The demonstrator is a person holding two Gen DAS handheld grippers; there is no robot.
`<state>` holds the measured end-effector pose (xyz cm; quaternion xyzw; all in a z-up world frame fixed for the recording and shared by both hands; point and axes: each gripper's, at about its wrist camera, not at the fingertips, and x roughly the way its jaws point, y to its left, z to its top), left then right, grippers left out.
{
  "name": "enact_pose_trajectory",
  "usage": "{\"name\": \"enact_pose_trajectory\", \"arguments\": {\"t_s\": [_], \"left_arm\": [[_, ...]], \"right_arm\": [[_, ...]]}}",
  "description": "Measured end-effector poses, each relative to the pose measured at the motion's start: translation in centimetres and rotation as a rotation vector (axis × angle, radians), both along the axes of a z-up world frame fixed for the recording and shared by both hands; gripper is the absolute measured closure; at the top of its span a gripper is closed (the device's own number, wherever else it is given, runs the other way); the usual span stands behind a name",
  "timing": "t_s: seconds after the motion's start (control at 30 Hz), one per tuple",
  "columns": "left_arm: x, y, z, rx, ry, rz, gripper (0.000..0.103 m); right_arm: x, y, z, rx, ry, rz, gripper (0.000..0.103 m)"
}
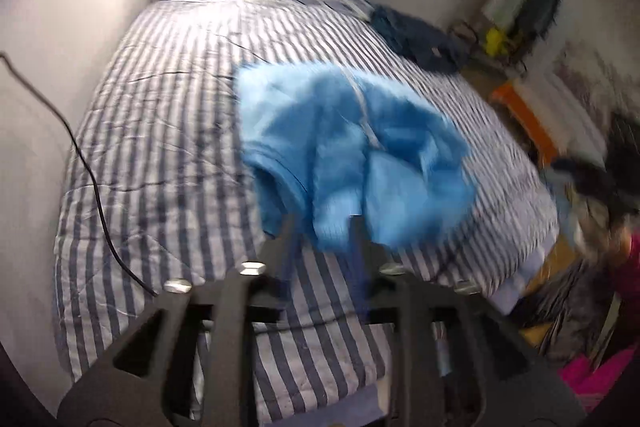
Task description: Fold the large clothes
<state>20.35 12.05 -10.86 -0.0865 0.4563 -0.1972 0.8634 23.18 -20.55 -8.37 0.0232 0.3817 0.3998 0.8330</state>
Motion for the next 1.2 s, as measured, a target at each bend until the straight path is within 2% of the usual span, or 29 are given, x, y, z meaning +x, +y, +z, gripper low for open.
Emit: {"name": "enact_pose_trajectory", "arguments": {"t_s": [0.03, 0.07, 0.2, 0.27, 0.37, 0.5, 0.57, 0.6, 0.63, 0.67, 0.7, 0.73, 0.8, 0.87, 0.93, 0.97, 1.07, 1.17, 1.2], "left_arm": [[0.3, 0.5, 0.0, -0.015, -0.003, 0.026, 0.06], [1.2, 1.0, 0.1, -0.042, 0.003, 0.06, 0.06], [4.5, 2.1, -1.7, -0.112, 0.077, 0.146, 0.059], [5.9, 2.2, -3.0, -0.149, 0.125, 0.167, 0.059], [8.1, 2.5, -5.1, -0.247, 0.216, 0.193, 0.059], [9.3, 2.0, -6.6, -0.246, 0.234, 0.185, 0.059], [10.0, 2.0, -7.6, -0.284, 0.262, 0.192, 0.059], [10.3, 1.9, -8.0, -0.293, 0.272, 0.194, 0.068], [10.5, 1.6, -8.3, -0.282, 0.28, 0.195, 0.096], [10.8, 1.2, -8.6, -0.256, 0.289, 0.184, 0.1], [10.8, 1.0, -8.4, -0.24, 0.283, 0.174, 0.1], [10.7, 0.8, -8.2, -0.25, 0.275, 0.164, 0.1], [10.3, 0.5, -7.2, -0.271, 0.26, 0.133, 0.101], [10.3, 0.6, -6.4, -0.229, 0.233, 0.137, 0.101], [10.6, 0.4, -7.9, -0.142, 0.245, 0.15, 0.101], [10.7, 0.3, -8.7, -0.112, 0.26, 0.154, 0.1], [10.8, -0.4, -10.0, -0.04, 0.274, 0.138, 0.099], [10.2, -1.2, -8.0, 0.021, 0.205, 0.114, 0.097], [9.9, -1.6, -7.1, 0.049, 0.166, 0.115, 0.089]], "right_arm": [[-0.5, -0.5, 0.7, 0.028, -0.01, -0.021, 0.05], [-0.7, -0.6, 1.0, 0.042, -0.016, -0.027, 0.047], [0.3, -1.1, 0.4, 0.015, -0.004, -0.098, 0.046], [2.1, -1.4, -1.3, -0.001, 0.05, -0.162, 0.045], [4.8, -2.5, -4.2, 0.032, 0.173, -0.236, 0.044], [8.5, -3.5, -7.6, 0.097, 0.296, -0.314, 0.042], [9.8, -3.7, -8.9, 0.097, 0.321, -0.34, 0.042], [10.4, -3.6, -9.5, 0.089, 0.327, -0.351, 0.043], [11.0, -3.5, -10.2, 0.085, 0.339, -0.361, 0.045], [11.5, -3.3, -10.9, 0.092, 0.359, -0.363, 0.049], [11.9, -3.1, -11.5, 0.109, 0.386, -0.352, 0.074], [12.4, -2.9, -12.1, 0.138, 0.424, -0.331, 0.093], [12.6, -2.9, -12.5, 0.231, 0.475, -0.321, 0.1], [12.1, -2.9, -11.5, 0.305, 0.473, -0.279, 0.103], [11.7, -2.0, -10.3, 0.196, 0.397, -0.239, 0.103], [11.5, -1.5, -10.4, 0.103, 0.368, -0.234, 0.103], [11.7, -0.3, -12.7, -0.112, 0.37, -0.264, 0.103], [11.1, 0.7, -12.4, -0.207, 0.314, -0.249, 0.094], [10.9, 0.9, -11.7, -0.219, 0.292, -0.243, 0.08]]}}
